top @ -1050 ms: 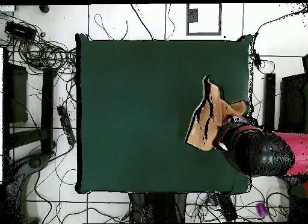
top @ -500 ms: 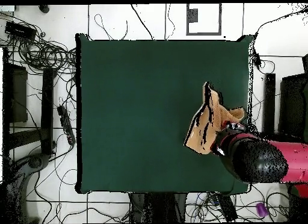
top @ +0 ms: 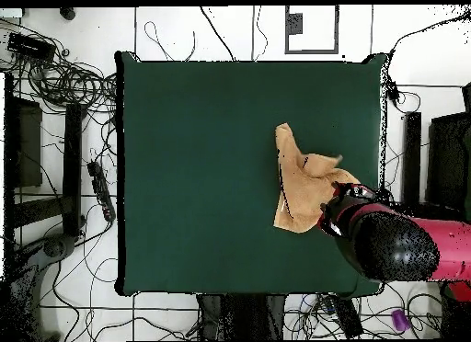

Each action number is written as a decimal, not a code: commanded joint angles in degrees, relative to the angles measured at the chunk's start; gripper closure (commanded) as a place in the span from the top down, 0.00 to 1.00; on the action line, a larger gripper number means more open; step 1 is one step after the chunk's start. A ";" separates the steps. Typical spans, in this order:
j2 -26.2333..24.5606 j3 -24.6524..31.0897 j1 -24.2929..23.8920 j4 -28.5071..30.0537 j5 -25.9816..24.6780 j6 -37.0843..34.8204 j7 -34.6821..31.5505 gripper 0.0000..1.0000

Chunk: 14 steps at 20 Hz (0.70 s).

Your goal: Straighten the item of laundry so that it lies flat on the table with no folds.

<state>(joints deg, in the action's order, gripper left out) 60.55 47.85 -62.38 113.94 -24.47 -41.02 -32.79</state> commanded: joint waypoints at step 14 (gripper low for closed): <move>-3.52 -6.02 7.80 6.35 0.91 1.56 -12.96 1.00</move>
<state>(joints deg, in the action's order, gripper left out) 60.41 44.80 -59.55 114.05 -24.26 -40.66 -32.79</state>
